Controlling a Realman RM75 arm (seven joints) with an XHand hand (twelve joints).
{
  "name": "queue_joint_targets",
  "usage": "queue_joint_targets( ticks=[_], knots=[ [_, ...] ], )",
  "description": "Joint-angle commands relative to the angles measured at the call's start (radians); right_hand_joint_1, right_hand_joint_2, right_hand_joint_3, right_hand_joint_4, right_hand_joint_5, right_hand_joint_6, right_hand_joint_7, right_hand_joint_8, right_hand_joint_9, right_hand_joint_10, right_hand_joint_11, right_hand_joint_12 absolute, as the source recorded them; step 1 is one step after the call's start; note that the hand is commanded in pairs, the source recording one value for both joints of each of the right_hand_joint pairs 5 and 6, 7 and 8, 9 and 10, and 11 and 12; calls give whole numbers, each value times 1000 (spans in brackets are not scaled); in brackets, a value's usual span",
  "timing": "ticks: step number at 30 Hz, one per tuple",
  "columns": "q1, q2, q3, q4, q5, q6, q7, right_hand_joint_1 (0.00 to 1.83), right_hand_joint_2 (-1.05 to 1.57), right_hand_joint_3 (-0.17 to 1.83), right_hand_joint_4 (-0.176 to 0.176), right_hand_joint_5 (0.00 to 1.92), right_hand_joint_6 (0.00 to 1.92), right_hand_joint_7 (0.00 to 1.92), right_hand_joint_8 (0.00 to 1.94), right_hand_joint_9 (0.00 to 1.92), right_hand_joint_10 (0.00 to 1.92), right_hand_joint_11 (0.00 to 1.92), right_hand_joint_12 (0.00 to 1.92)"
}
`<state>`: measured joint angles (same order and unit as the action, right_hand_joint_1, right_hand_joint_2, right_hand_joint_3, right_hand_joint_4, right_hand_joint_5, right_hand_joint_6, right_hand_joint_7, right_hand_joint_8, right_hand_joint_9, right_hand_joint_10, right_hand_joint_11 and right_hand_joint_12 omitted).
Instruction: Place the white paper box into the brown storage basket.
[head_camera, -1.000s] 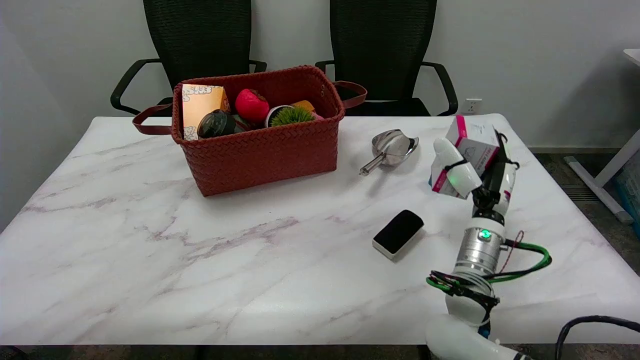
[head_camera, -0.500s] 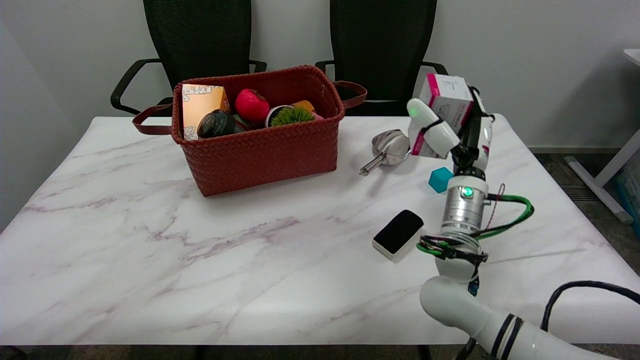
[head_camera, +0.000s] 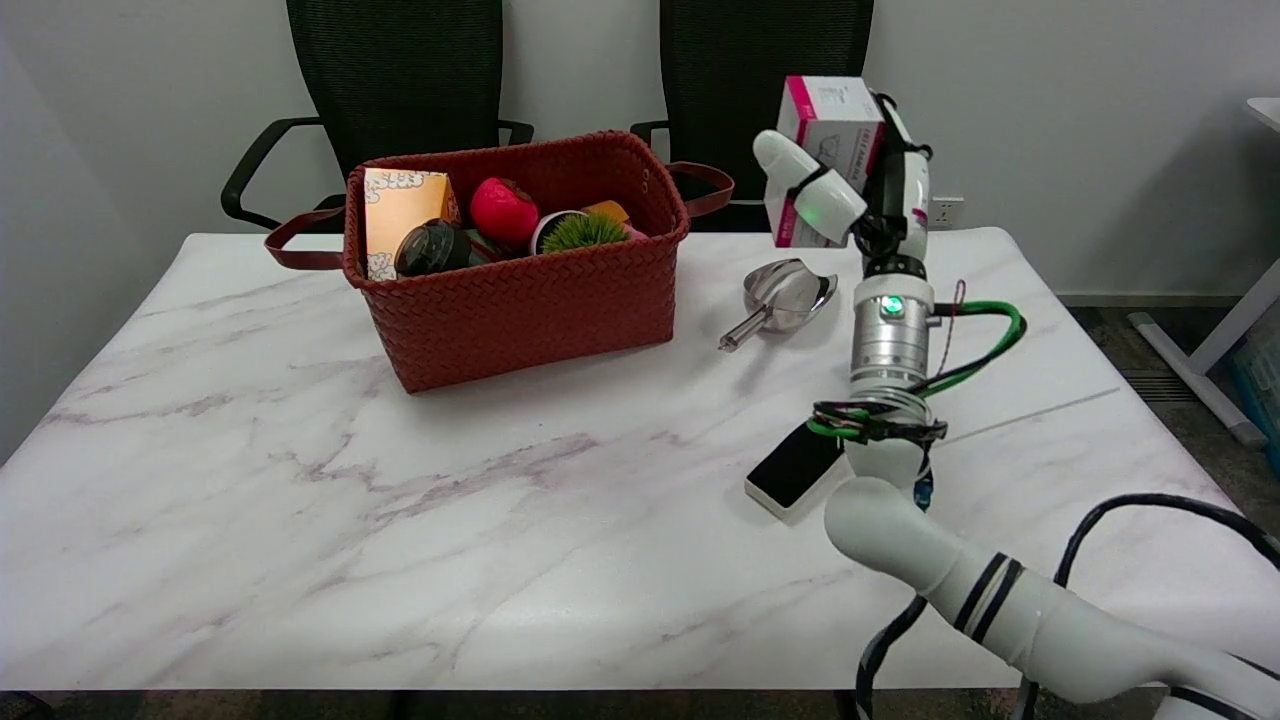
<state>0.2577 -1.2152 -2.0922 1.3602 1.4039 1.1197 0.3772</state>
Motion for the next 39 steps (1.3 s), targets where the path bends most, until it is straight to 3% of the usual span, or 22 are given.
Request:
queue_joint_targets(
  ticks=[1,17,33,39],
  knots=[
    [173,-27,-5,-77,-7,-230,-21,1175,932,502,0,437,437,935,935,824,824,738,738],
    [385,-121,-84,-274,-1,-315,-16,1145,846,539,0,415,415,919,919,773,773,609,609],
    [554,-233,-171,-600,-7,-381,69,1109,751,516,0,425,425,939,939,717,717,426,426],
    [616,-277,-180,-734,-102,-391,78,1093,753,485,0,450,450,971,971,696,696,360,360]
  ],
)
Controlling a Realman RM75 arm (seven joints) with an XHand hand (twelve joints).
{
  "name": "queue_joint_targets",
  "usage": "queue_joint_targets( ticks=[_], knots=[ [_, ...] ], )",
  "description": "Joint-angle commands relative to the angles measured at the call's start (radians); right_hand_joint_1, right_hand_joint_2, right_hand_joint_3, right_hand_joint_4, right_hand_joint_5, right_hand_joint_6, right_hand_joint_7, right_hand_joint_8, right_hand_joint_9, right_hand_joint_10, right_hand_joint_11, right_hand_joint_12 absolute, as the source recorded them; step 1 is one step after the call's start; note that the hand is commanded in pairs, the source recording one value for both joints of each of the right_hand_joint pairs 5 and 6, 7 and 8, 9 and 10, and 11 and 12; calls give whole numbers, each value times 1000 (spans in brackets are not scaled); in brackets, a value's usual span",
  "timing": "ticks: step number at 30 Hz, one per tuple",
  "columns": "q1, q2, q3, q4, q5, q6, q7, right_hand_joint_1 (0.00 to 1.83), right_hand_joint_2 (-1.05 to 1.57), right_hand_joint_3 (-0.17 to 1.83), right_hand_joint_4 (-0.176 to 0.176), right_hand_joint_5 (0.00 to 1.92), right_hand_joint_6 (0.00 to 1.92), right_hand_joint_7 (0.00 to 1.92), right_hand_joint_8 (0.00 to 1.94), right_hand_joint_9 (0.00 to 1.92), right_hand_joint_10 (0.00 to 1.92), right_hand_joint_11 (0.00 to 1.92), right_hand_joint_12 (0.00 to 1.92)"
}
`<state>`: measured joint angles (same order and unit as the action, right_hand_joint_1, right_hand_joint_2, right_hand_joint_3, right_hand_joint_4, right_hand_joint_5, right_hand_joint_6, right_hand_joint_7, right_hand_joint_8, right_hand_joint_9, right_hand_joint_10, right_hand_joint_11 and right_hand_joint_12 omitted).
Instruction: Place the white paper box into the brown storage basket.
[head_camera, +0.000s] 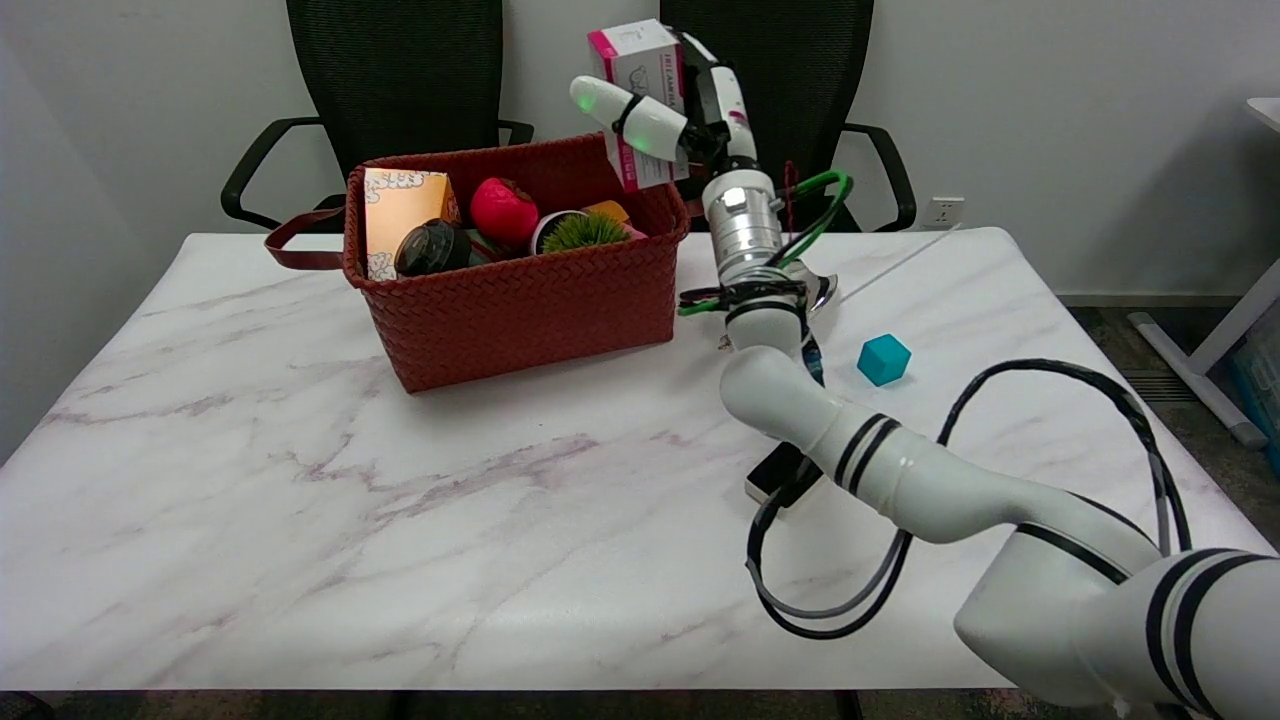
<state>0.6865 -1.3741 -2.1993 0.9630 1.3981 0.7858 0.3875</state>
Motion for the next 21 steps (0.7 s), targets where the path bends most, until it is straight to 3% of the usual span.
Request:
queue_joint_targets(
  ticks=[1,14,21],
  knots=[
    [196,-124,-73,-362,-119,-63,68,1091,756,483,0,460,460,975,975,695,695,355,355],
    [310,-200,-68,-624,-406,-100,48,1039,759,451,0,505,505,958,958,681,681,263,263],
    [336,-222,-59,-640,-454,-161,-170,1040,737,397,0,506,506,947,947,672,672,251,251]
  ],
)
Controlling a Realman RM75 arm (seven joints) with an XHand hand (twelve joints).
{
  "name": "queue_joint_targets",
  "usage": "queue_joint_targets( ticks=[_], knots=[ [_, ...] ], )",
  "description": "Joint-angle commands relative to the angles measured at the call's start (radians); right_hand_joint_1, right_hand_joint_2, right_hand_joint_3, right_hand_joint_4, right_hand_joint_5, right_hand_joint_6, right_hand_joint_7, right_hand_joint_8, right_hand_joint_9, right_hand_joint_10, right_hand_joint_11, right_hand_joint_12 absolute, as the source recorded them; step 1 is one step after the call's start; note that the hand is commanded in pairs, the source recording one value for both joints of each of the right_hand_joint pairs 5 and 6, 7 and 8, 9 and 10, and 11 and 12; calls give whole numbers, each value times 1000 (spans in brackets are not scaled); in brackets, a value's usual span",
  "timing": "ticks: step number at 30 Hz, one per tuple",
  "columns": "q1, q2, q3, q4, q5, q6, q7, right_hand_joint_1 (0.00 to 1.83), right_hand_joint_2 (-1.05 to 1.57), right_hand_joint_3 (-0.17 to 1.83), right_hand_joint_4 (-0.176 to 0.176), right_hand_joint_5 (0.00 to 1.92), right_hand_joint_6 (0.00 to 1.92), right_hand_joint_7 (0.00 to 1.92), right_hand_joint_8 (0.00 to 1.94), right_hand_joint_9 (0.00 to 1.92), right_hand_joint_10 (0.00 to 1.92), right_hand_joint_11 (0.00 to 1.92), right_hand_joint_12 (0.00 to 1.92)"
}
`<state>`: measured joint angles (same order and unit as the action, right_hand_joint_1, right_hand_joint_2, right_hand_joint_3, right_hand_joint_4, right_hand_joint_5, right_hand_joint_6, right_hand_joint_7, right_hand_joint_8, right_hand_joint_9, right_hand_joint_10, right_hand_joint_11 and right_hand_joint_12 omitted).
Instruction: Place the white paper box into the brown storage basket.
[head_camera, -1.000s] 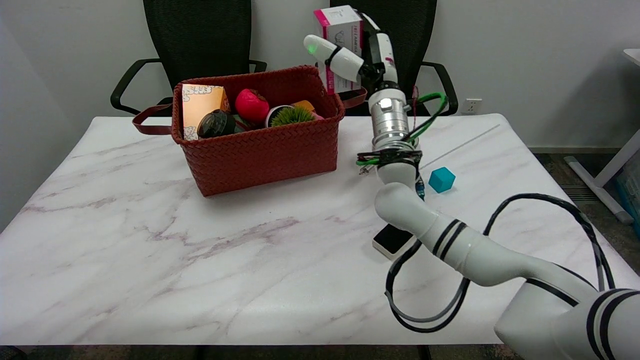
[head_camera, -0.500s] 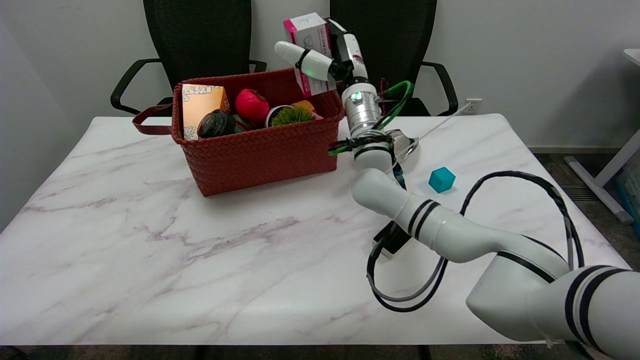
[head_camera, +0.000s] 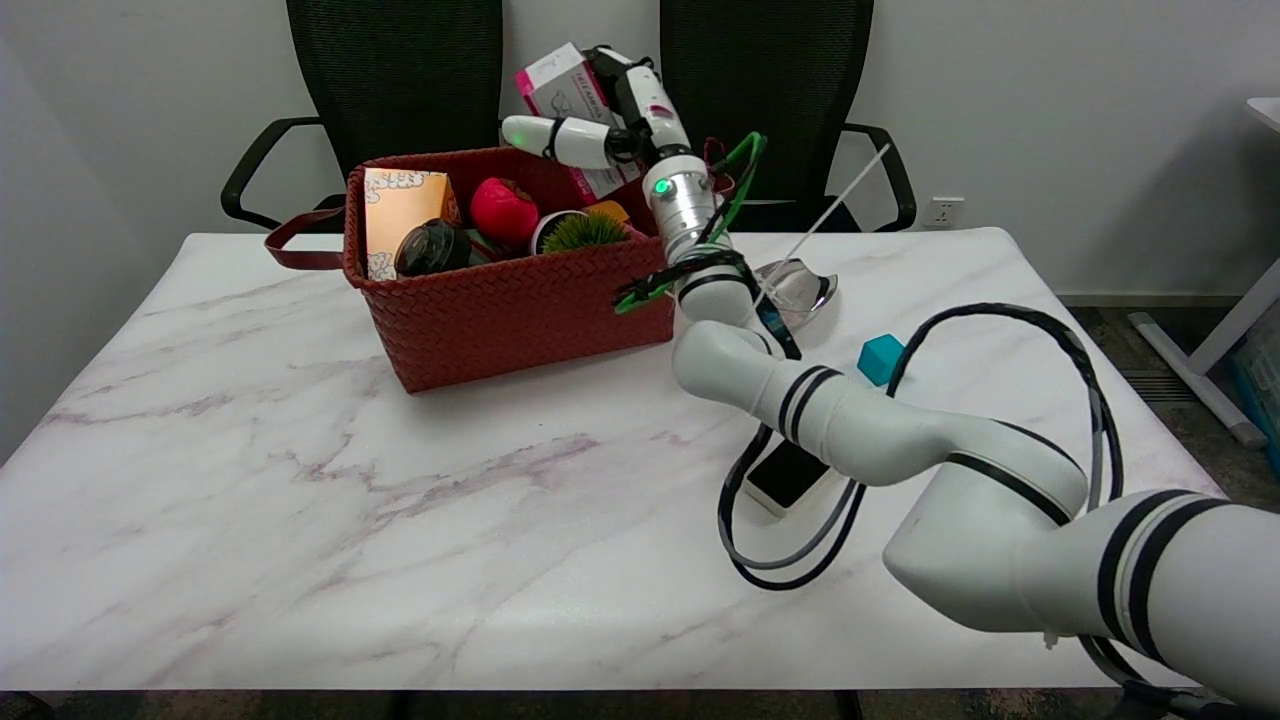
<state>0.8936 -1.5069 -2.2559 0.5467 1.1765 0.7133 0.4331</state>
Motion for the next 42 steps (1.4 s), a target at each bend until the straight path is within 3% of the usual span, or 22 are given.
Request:
queue_joint_targets(
  ticks=[1,8,35,38,42],
  knots=[
    [131,-91,-2,-226,-233,-97,-248,1038,736,388,0,505,505,945,945,671,671,250,250],
    [144,-110,-8,-272,-233,-108,-336,1023,727,345,0,490,490,919,919,652,652,237,237],
    [127,-106,4,-279,-223,-152,-329,996,761,239,0,421,421,844,844,622,622,204,204],
    [124,-106,19,-266,-222,-152,-328,989,652,309,0,333,333,741,741,588,588,226,226],
    [118,-105,26,-247,-183,-156,-325,945,604,139,0,244,244,605,605,497,497,230,230]
  ],
)
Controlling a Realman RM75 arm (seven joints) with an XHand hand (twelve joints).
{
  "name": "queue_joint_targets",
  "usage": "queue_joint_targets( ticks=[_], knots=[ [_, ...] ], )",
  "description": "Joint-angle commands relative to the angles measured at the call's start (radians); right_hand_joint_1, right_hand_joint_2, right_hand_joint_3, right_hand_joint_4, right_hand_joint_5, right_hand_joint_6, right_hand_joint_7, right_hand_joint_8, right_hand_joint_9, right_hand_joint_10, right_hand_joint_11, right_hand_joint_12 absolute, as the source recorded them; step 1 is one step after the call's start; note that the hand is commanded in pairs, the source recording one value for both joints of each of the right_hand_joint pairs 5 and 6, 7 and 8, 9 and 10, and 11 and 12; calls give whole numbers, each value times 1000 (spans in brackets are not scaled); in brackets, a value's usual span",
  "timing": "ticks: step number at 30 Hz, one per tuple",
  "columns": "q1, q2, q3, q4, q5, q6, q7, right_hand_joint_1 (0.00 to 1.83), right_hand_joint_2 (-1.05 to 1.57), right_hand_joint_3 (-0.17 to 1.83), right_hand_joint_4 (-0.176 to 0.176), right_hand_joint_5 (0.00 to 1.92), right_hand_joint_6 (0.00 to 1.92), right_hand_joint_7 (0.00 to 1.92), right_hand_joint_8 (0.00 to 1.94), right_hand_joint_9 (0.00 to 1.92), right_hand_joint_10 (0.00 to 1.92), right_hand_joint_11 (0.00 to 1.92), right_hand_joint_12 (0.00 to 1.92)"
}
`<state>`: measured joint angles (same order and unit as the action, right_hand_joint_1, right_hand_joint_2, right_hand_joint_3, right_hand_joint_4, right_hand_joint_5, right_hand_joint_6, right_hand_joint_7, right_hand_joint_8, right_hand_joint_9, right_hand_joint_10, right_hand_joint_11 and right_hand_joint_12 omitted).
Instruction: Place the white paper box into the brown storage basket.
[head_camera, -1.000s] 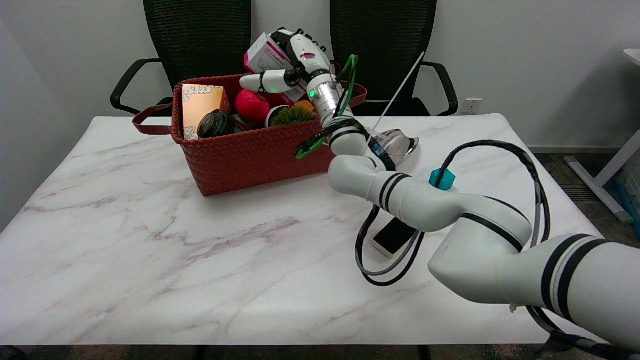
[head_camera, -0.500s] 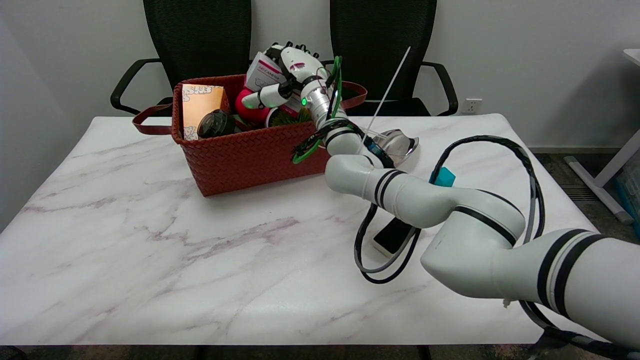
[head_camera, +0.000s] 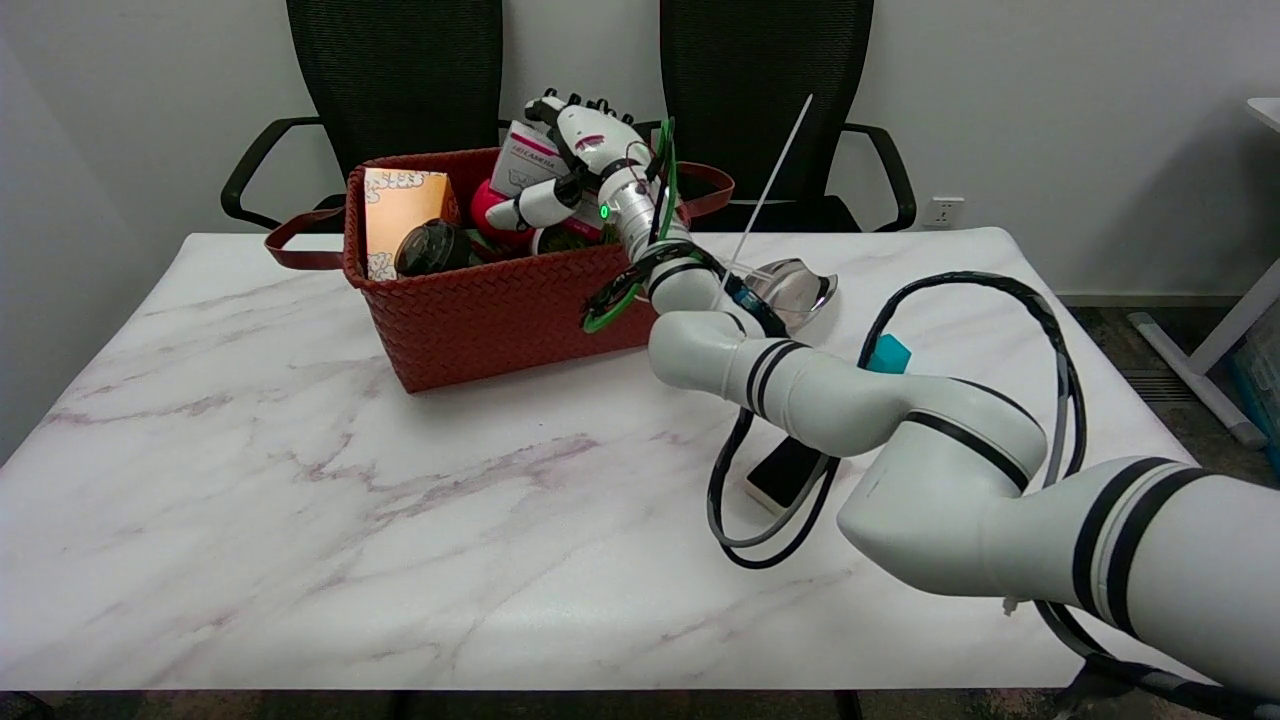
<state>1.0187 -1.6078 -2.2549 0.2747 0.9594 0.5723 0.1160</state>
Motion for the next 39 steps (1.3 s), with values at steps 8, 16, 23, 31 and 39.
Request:
queue_joint_targets(
  ticks=[8,16,23,31,39],
  knots=[
    [-11,1,26,61,124,-74,-8,831,485,-175,0,51,51,371,371,206,206,129,129],
    [-15,5,29,93,163,-86,-8,634,594,276,0,0,0,53,53,0,0,10,10],
    [-35,21,45,167,163,-73,-8,579,641,489,0,0,0,0,0,0,0,0,0],
    [-207,153,161,527,250,26,-14,523,729,485,0,0,0,0,0,0,0,36,36],
    [-385,324,212,864,382,104,-19,489,832,573,0,0,0,0,0,0,0,88,88]
  ],
)
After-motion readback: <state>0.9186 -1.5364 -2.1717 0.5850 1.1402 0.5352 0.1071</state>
